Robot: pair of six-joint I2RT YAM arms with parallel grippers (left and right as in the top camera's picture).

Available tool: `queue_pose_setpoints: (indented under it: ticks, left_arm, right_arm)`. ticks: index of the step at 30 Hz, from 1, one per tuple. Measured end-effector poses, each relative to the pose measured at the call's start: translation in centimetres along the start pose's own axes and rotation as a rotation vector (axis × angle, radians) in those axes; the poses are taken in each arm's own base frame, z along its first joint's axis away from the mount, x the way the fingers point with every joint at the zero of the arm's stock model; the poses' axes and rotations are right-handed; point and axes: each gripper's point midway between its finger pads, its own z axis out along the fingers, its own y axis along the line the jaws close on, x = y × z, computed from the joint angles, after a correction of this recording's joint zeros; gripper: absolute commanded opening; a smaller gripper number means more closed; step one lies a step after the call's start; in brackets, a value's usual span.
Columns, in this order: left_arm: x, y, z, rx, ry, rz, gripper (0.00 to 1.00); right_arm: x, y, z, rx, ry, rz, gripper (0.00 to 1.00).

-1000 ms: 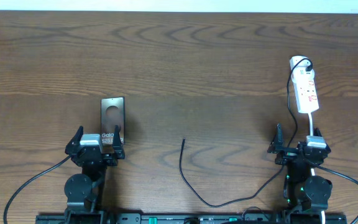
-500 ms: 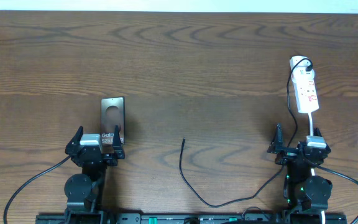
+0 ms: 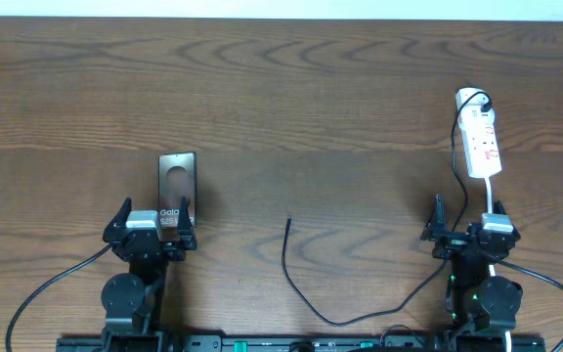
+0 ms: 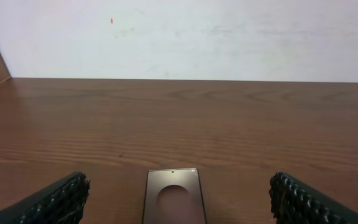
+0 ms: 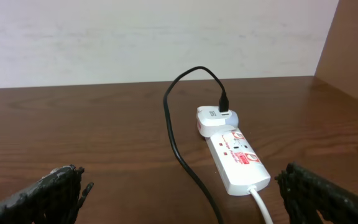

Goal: Plug charger to phone and switch on socket
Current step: 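Move the left gripper forward over the dark Galaxy phone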

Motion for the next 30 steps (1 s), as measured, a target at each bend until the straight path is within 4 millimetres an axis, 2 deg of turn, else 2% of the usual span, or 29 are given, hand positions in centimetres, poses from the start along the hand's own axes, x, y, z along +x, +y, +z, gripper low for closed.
queue_pose_setpoints:
  ticks: [9, 14, 20, 26, 30]
  left_arm:
    - [0.0, -0.2, 0.0, 0.013, 0.065, -0.001, 0.93]
    - [-3.2, -0.3, 0.4, 0.013, 0.081, -0.001, 0.93]
    - [-6.0, -0.4, 2.2, 0.011, 0.172, 0.001, 0.93]
    - [-7.3, -0.5, 5.1, 0.007, 0.427, 0.005, 0.93]
    - [-7.2, -0.5, 6.3, 0.003, 0.625, 0.008, 0.93]
  right_arm:
    - [0.0, 0.0, 0.0, 0.000, 0.000, 0.000, 0.99]
    - [0.0, 0.0, 0.0, 0.001, 0.000, 0.000, 0.99]
    - [0.0, 0.0, 0.0, 0.001, 0.001, 0.000, 0.99]
    - [0.0, 0.0, 0.0, 0.001, 0.000, 0.000, 0.99]
    - [0.0, 0.0, 0.0, 0.001, 0.001, 0.000, 0.99]
